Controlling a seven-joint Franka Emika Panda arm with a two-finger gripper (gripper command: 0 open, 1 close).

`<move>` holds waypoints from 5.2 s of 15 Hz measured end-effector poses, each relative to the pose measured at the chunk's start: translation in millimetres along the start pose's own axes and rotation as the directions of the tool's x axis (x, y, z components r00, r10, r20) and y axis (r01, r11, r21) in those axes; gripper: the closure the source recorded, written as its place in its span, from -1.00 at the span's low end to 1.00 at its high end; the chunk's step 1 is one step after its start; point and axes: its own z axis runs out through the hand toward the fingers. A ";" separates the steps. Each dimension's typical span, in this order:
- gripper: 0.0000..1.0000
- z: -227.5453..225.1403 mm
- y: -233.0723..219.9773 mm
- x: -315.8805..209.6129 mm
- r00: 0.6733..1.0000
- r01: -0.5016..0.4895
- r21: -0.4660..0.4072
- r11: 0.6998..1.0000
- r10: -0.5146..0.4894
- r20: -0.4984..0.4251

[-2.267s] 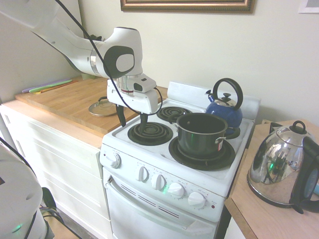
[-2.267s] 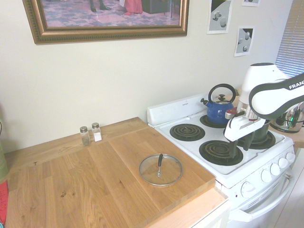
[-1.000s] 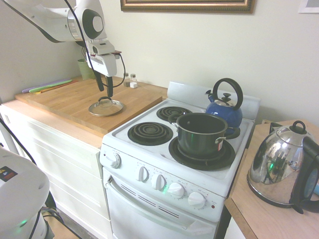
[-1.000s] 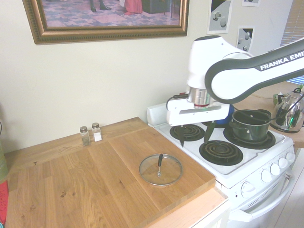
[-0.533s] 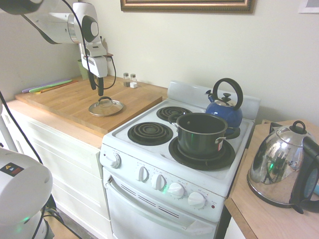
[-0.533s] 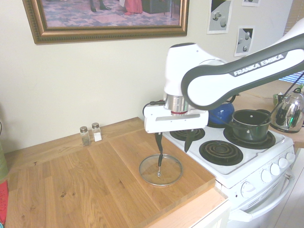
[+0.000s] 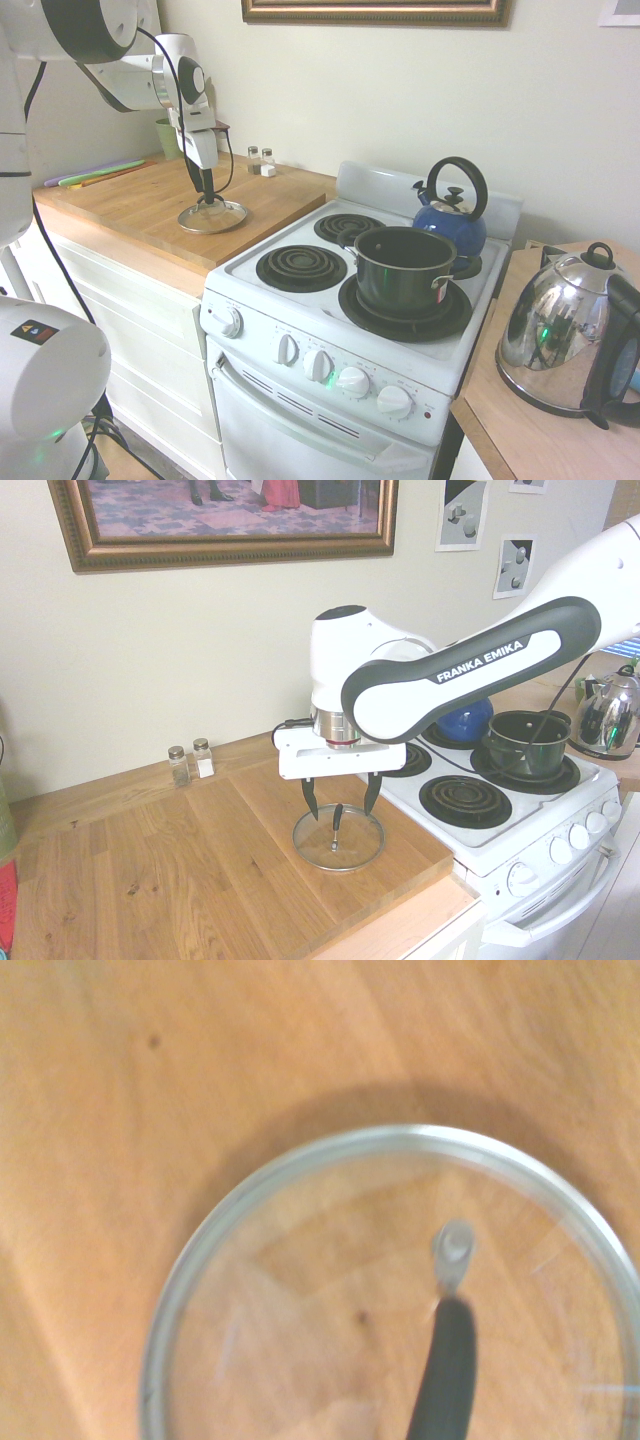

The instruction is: Cover the lid of the pot

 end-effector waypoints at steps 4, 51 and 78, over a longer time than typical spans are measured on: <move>1.00 21.5 -5.7 9.5 1.000 -0.018 -0.017 1.000 0.018 0.003; 1.00 -127.1 122.0 318.7 1.000 -0.017 -0.022 1.000 0.017 -0.011; 1.00 -49.2 143.3 483.2 0.980 -0.194 -0.116 0.974 0.188 -0.061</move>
